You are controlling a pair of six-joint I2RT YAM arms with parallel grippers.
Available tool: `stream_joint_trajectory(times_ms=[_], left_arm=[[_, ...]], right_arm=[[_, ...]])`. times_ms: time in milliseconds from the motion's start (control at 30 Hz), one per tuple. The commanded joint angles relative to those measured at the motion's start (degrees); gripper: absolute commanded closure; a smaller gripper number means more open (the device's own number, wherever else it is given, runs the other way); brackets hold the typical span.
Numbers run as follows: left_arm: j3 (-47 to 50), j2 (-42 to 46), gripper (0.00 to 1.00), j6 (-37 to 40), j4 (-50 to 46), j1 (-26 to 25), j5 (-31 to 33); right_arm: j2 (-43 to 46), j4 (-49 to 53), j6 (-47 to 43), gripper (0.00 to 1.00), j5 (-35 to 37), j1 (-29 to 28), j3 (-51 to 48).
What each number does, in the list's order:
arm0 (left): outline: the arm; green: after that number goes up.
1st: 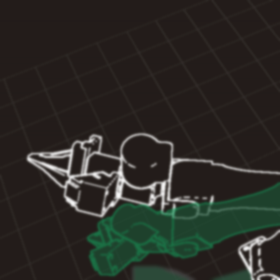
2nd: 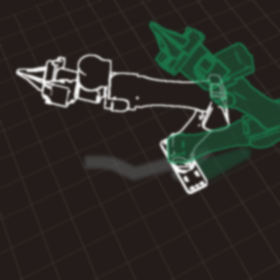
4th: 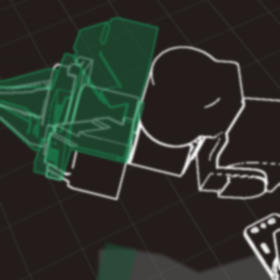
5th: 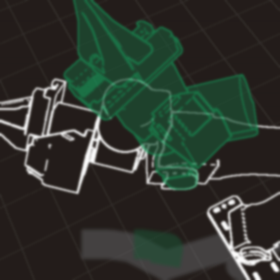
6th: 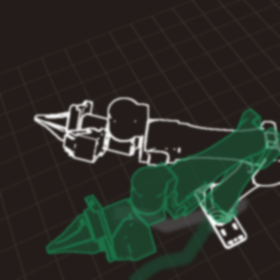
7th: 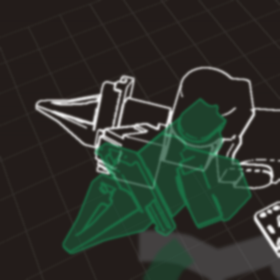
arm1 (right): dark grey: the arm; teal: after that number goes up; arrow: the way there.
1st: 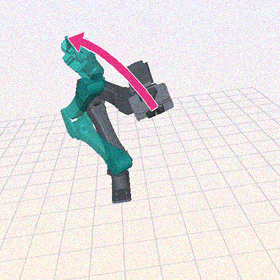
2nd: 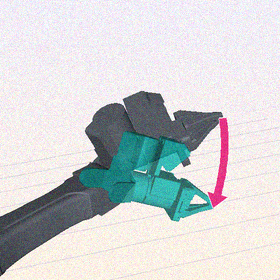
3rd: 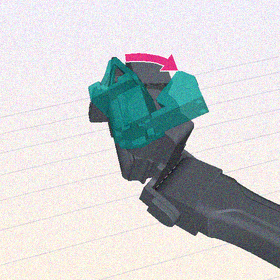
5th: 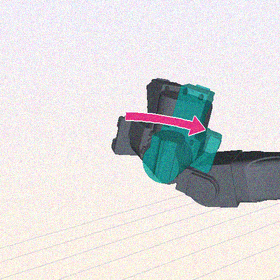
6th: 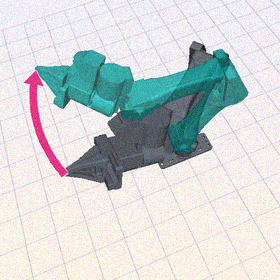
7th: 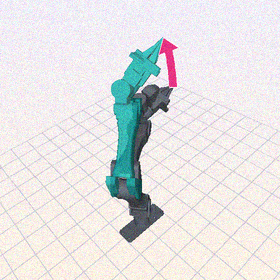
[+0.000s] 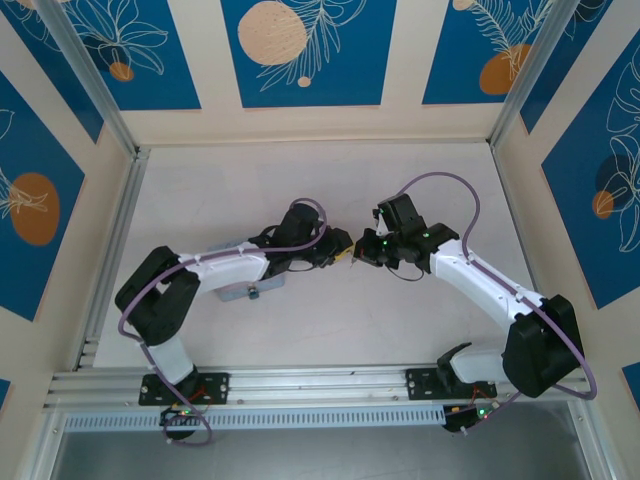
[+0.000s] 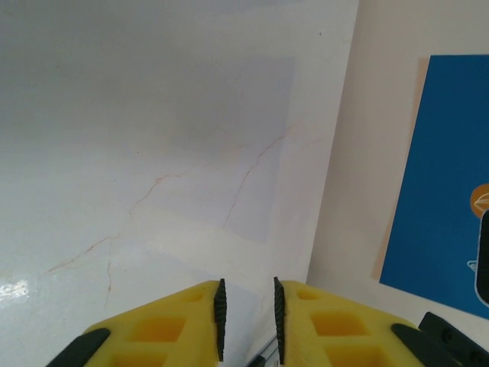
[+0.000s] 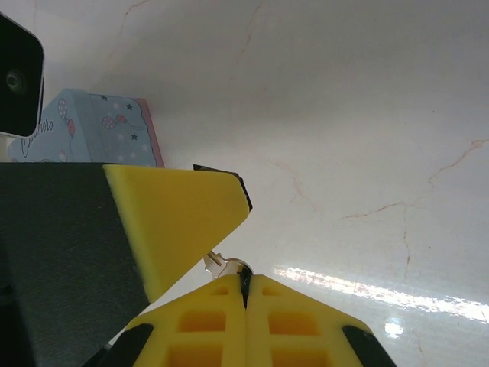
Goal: Unlock a padlock with a key
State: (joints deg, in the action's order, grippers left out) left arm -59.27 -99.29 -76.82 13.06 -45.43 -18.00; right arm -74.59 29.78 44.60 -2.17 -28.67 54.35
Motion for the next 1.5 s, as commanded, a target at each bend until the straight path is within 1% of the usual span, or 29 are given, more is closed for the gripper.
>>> stream_joint_trajectory(times_ms=[0,133,300,467,500,533,567,600,633,700,733,833,900,1033,1100,1167,1300,1467], left_arm=[[-2.1,-0.9,0.81,0.1,0.9,-0.6,-0.3],[-2.3,-1.1,0.87,0.2,0.6,-0.6,-0.1],[-2.3,-1.3,1.0,0.4,0.4,-0.7,0.1],[-2.3,-1.5,1.0,1.3,0.4,-0.6,0.8],[-2.3,-1.3,1.0,1.9,0.5,-0.3,1.0],[-2.3,-1.1,1.0,2.5,0.6,-0.2,1.4],[-2.3,-0.8,1.0,3.3,0.5,0.1,1.9],[-2.4,-0.4,1.0,4.4,0.5,0.4,2.2],[-2.6,-0.1,1.0,5.3,0.3,0.7,2.3],[-3.0,0.9,1.0,7.6,0.0,1.3,2.9],[-3.2,1.3,1.0,8.5,-0.3,1.6,3.1],[-3.8,2.5,1.0,11.5,-0.5,2.4,3.9],[-3.8,3.2,1.0,13.5,0.9,2.9,4.2],[-2.7,5.0,1.0,16.8,5.4,3.7,5.3],[-1.8,5.9,1.0,18.4,8.4,4.1,5.9],[-1.0,6.7,1.0,19.3,10.6,4.4,6.7],[1.4,7.7,1.0,19.0,16.7,5.1,8.8],[4.3,7.7,1.0,17.1,24.0,5.2,11.3]], right_arm=[[-0.6,-0.6,0.7,1.0,-1.8,0.4,-0.7],[-0.7,-0.6,0.7,1.0,-1.8,0.5,-0.9],[-1.0,-1.0,0.6,1.0,-2.1,0.6,-0.9],[-0.6,-1.1,1.0,1.0,-2.5,1.4,-0.7],[0.2,-1.1,1.3,0.97,-2.6,2.3,-0.8],[1.2,-1.1,1.7,0.9,-2.9,3.5,-1.0],[2.6,-1.8,2.4,0.75,-3.6,5.3,-1.7],[4.2,-3.2,3.3,0.58,-4.8,7.2,-2.6],[5.3,-4.4,4.2,0.49,-6.2,8.8,-3.3],[6.5,-6.0,5.2,0.34,-9.5,12.8,-4.1],[6.6,-6.5,5.5,0.29,-10.9,14.3,-4.1],[6.6,-11.5,7.4,0.15,-15.8,17.5,-5.2],[6.4,-17.4,9.7,0.08,-18.8,18.8,-6.9],[4.8,-33.0,15.7,0.08,-24.4,19.8,-11.2],[3.0,-41.2,18.3,0.13,-26.9,19.6,-12.9],[1.4,-47.5,20.1,0.2,-28.2,19.2,-13.8],[-1.7,-55.7,22.0,0.36,-29.1,17.5,-14.3],[-4.2,-62.3,23.0,0.44,-29.4,15.9,-13.8]])
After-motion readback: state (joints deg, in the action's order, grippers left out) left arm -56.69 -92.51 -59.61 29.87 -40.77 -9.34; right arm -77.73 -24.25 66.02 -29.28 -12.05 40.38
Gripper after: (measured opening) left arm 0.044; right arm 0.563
